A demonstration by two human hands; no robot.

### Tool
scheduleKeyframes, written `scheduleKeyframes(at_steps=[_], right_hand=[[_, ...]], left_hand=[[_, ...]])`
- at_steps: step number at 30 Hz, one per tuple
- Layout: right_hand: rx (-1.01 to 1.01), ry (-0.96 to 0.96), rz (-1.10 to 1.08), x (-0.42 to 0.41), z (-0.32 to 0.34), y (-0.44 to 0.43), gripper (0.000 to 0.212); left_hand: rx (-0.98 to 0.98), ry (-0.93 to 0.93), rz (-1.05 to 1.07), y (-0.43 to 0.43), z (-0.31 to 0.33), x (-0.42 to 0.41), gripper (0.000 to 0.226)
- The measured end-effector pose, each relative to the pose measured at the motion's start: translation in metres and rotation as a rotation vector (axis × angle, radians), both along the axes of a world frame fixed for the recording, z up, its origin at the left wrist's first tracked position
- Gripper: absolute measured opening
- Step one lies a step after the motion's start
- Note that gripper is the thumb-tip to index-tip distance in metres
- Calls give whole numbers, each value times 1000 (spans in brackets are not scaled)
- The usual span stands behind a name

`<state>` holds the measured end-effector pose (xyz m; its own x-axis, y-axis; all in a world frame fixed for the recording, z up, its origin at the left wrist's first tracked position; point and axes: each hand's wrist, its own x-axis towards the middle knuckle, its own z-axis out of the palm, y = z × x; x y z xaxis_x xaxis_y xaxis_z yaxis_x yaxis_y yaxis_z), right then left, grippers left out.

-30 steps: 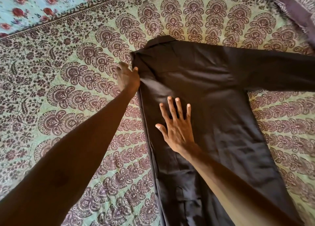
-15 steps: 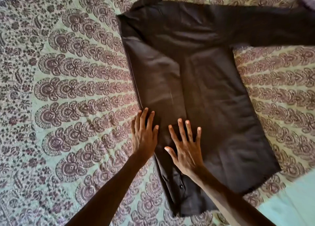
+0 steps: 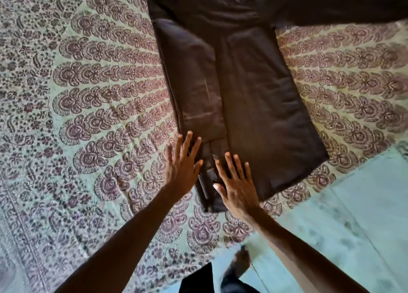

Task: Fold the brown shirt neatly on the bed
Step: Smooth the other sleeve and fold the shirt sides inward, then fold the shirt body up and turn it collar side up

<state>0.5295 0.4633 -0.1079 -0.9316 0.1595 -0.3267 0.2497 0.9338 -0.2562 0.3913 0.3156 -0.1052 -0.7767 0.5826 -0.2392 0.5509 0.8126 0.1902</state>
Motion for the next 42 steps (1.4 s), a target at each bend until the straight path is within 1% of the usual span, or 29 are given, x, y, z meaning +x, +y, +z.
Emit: scheduleKeyframes(at_steps=[2,4,6,7,10,12,14,18,20,22,24,27,33,35,37,40,42], right_hand=[[-16,-11,34,10,1,1,65],[-31,-9,63,16,8,3,64],[-61,39,54,17,18,9,64],[-77,80,17,17,24,15,64],[-98,223,-185,4,48,47,59],[-97,251,-291,-12,64,80,50],[-103,281,-379,-32,75,118,41],[-129,310,-535,-79,87,190,29],[-150,278,-580,-104,91,218,29],[-159,223,-579,-129,88,242,31],[-143,188,-556,-148,80,259,32],[-98,211,-562,-167,66,280,30],[-129,215,-590,-215,46,322,27],[-162,196,-569,-235,45,335,27],[-194,184,-547,-257,41,347,30],[-224,176,-528,-289,31,358,39],[-259,174,-550,-309,25,364,40]], left_hand=[[-78,-3,-66,-5,5,14,72],[-124,-40,-54,-8,11,23,72],[-144,-95,-20,-4,21,25,70],[-140,-83,-22,1,28,24,69],[-83,-37,-42,22,47,11,57],[33,-77,-46,45,55,-2,45],[166,-127,-44,75,63,-20,46],[171,-249,-109,151,76,-63,39],[157,-308,-93,186,66,-93,36],[160,-363,-62,219,50,-125,35],[172,-358,-89,249,35,-152,36],[175,-323,-111,285,26,-185,34],[225,-246,-3,342,26,-254,44],[249,-199,-10,361,30,-274,41],[296,-169,46,381,31,-298,32],[266,-143,71,408,26,-335,25],[250,-119,36,421,24,-354,30]])
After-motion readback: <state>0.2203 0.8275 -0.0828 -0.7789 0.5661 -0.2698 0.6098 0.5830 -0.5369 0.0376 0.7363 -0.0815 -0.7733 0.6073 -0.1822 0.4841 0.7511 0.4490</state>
